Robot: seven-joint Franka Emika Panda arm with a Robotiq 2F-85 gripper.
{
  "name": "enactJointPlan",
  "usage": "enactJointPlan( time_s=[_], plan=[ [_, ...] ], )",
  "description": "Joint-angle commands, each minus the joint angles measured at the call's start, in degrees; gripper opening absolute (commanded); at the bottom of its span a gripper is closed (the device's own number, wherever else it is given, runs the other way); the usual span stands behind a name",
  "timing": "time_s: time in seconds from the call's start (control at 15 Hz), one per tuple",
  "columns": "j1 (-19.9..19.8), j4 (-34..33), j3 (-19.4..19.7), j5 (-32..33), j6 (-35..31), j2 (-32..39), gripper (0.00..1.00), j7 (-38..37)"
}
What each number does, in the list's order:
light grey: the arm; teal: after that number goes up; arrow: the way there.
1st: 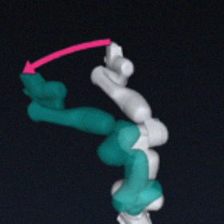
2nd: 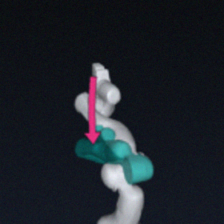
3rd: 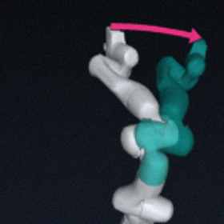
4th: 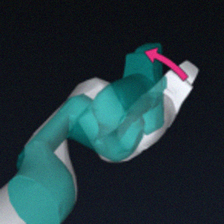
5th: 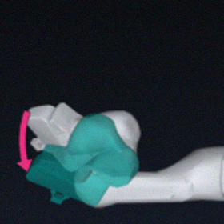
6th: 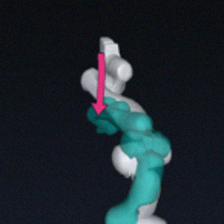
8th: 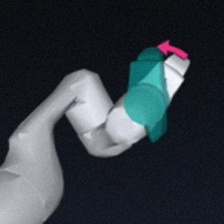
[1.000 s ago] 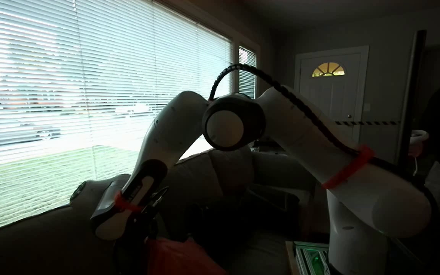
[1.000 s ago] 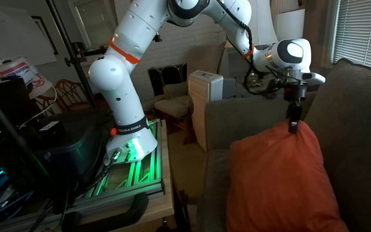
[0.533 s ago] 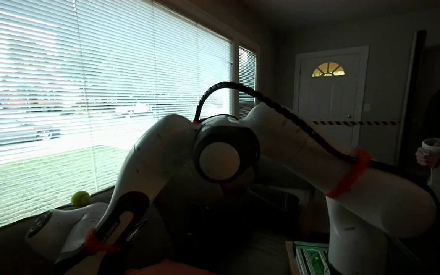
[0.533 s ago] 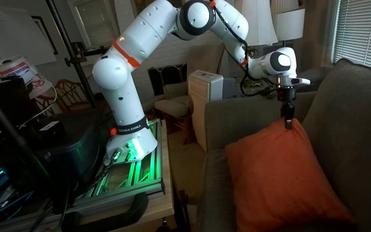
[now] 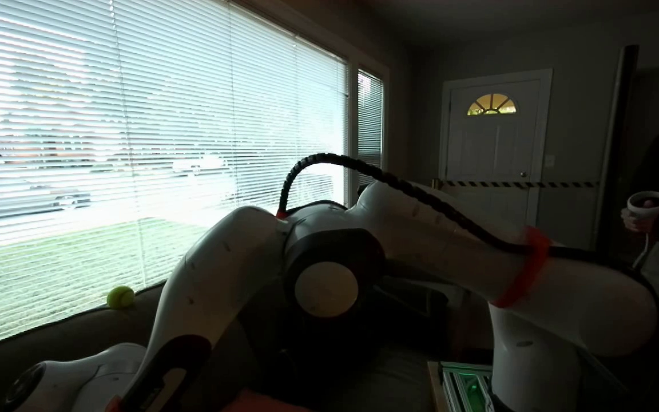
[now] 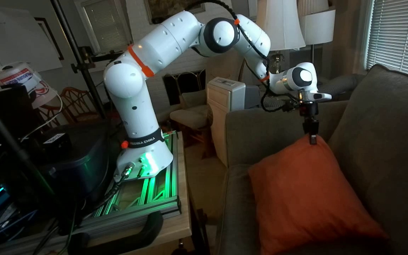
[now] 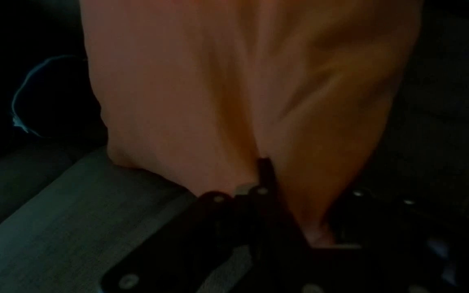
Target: Move the orange pillow to the left then place the tennis ball on top of the orange pillow.
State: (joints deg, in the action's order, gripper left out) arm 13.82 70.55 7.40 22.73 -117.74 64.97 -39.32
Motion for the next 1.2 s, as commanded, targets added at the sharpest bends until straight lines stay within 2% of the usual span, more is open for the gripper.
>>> enactJointPlan(
  time_s=[0.0,0.33,0.6,0.87,1.13],
  plan=[
    [-0.42,0.65,0.55,-2.33,5.04,-3.26,0.63,5.21],
    [-3.43,8.63,0.03,-2.79,6.7,-16.49,0.99,16.76],
    [-7.13,11.64,0.71,-1.63,2.04,-23.7,1.0,21.05],
    [-11.14,9.78,1.35,-1.16,-5.97,-25.49,1.0,25.76],
    [-12.75,4.84,4.36,-1.71,-15.09,-22.43,1.0,20.93]
  ],
)
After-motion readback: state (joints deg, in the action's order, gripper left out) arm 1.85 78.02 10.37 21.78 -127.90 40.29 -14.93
